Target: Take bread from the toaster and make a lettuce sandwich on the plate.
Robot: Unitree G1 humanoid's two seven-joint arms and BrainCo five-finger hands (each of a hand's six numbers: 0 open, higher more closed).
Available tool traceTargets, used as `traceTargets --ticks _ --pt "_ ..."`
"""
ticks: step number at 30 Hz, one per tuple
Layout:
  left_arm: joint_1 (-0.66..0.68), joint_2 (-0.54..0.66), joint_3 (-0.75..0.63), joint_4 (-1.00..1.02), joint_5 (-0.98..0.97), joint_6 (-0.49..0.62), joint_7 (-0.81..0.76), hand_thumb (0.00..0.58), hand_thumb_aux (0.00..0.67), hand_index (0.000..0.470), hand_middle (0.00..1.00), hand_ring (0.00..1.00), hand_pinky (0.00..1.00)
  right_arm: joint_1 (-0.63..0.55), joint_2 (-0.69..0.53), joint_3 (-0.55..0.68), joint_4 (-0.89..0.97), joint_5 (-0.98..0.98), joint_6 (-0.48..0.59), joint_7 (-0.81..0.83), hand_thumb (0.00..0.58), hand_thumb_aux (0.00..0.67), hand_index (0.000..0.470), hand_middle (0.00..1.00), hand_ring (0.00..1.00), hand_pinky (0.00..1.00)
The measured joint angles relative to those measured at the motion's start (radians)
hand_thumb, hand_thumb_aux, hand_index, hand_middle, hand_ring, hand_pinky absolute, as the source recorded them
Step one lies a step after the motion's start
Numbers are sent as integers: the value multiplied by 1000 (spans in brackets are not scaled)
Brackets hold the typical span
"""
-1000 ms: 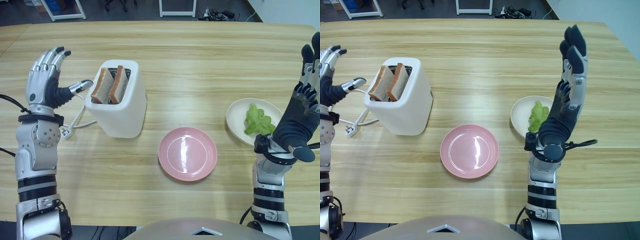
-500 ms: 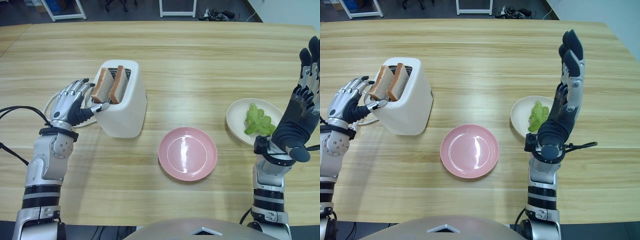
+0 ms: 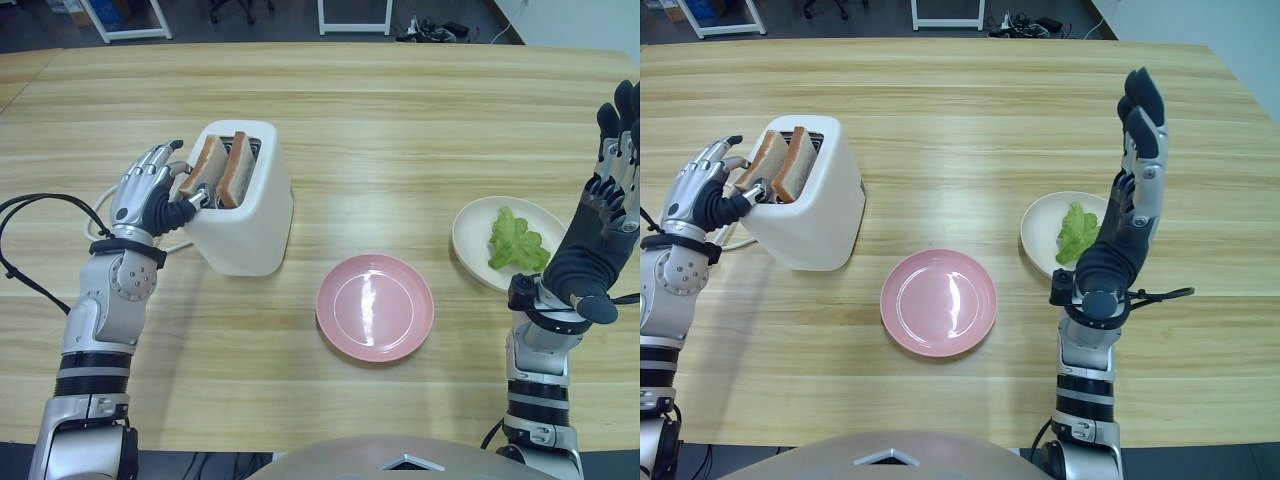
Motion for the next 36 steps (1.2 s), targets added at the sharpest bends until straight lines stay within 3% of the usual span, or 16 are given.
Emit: traceTargets --ticks 4,5,11,25,36 --pt "7 -35 10 -10 -88 5 -16 580 670 470 0 0 0 1 -3 -1 0 0 0 0 0 0 0 0 0 0" --pt "13 -40 15 -15 -109 8 -18 580 670 470 1000 1000 1000 1 -4 -2 1 0 0 0 0 0 0 0 0 0" --pt "19 -96 44 -29 -167 23 14 580 670 470 1000 1000 1000 1 -13 -2 6 1 -5 0 0 0 0 0 0 0" --pt "-57 -151 124 -38 -153 -50 276 580 670 470 1000 1000 1000 2 -16 -2 17 0 -14 -3 0 0 0 0 0 0" --pt "-36 -158 140 -196 -158 -161 284 580 670 470 1000 1000 1000 1 -17 -2 28 0 -16 -3 0 0 0 0 0 0"
